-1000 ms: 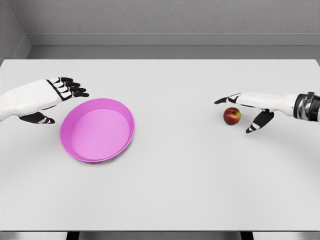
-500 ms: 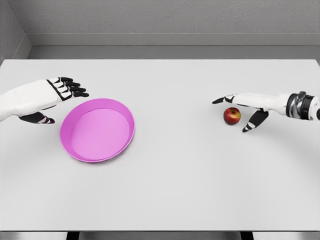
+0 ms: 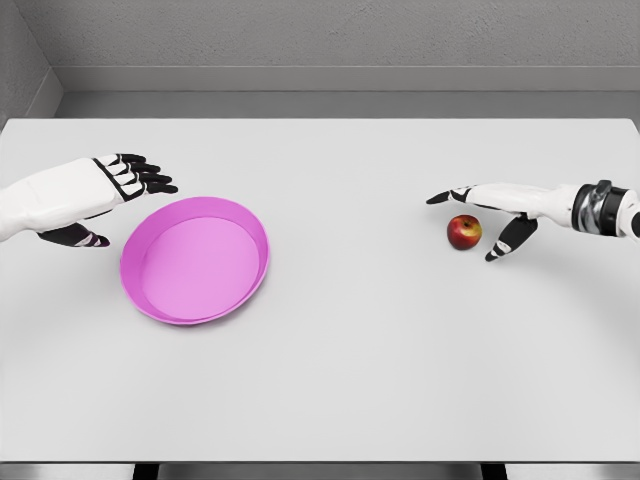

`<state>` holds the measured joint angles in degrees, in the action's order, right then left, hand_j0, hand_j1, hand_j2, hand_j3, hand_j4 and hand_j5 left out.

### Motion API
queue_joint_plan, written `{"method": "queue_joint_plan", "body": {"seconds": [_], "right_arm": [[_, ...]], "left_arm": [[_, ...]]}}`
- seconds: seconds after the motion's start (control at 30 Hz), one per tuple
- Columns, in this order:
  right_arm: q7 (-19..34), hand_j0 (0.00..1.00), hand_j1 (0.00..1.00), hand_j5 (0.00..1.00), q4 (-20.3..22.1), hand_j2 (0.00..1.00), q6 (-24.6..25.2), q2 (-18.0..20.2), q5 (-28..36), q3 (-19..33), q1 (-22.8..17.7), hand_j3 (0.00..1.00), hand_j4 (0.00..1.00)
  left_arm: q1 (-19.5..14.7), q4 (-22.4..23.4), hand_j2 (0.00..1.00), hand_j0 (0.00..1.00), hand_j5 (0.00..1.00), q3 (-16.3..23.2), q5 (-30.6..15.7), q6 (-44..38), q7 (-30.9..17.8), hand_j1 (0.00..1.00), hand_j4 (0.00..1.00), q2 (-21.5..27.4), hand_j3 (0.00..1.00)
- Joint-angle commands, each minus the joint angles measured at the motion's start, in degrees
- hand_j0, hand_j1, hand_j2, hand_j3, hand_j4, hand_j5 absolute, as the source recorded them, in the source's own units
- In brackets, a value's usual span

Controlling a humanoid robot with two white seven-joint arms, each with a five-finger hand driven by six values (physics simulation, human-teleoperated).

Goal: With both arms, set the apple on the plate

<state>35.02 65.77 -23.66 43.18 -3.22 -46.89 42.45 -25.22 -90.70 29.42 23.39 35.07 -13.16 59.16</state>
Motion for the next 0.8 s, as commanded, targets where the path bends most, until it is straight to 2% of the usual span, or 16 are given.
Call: {"method": "queue_joint_plan", "body": {"seconds": [0.0,0.2,0.27,0.3,0.4,0.63,0.77], "right_arm": [[0.0,0.92,0.92,0.92,-0.1,0.92,0.1,0.0,0.3,0.0,0.0,0.92,0.92],[0.0,0.92,0.92,0.92,-0.1,0.92,0.1,-0.1,0.3,-1.5,0.1,0.92,0.92],[0.0,0.88,0.88,0.88,-0.1,0.88,0.1,-0.1,0.3,-1.5,0.1,0.88,0.88],[0.0,0.83,0.83,0.83,-0.1,0.83,0.1,-0.1,0.3,-1.5,0.1,0.83,0.83],[0.0,0.75,0.75,0.75,-0.1,0.75,0.1,-0.1,0.3,-1.5,0.1,0.75,0.75],[0.0,0.49,0.49,0.49,-0.1,0.49,-0.9,-0.1,0.3,-1.5,0.1,0.49,0.49],[0.0,0.47,0.47,0.47,-0.4,0.47,-1.8,0.0,0.3,-1.5,0.1,0.47,0.47]], "left_arm": [[0.0,0.0,1.0,1.0,1.0,-0.1,-0.4,-0.1,0.0,1.0,1.0,0.1,1.0],[0.0,0.0,1.0,1.0,1.0,-0.1,-0.4,-0.1,0.0,1.0,1.0,0.1,1.0],[0.0,0.0,1.0,1.0,1.0,-0.1,-0.4,-0.1,0.0,1.0,1.0,0.1,1.0],[0.0,0.0,1.0,1.0,1.0,-0.1,-0.4,-0.1,0.0,1.0,1.0,0.1,1.0],[0.0,0.0,1.0,1.0,1.0,-0.1,-0.4,-0.1,0.0,1.0,1.0,0.1,1.0],[0.0,0.0,1.0,1.0,1.0,-0.1,-0.4,-0.1,0.0,1.0,1.0,0.1,1.0],[0.0,0.0,1.0,1.0,1.0,-0.1,-0.4,-0.1,0.0,1.0,1.0,0.1,1.0]]}}
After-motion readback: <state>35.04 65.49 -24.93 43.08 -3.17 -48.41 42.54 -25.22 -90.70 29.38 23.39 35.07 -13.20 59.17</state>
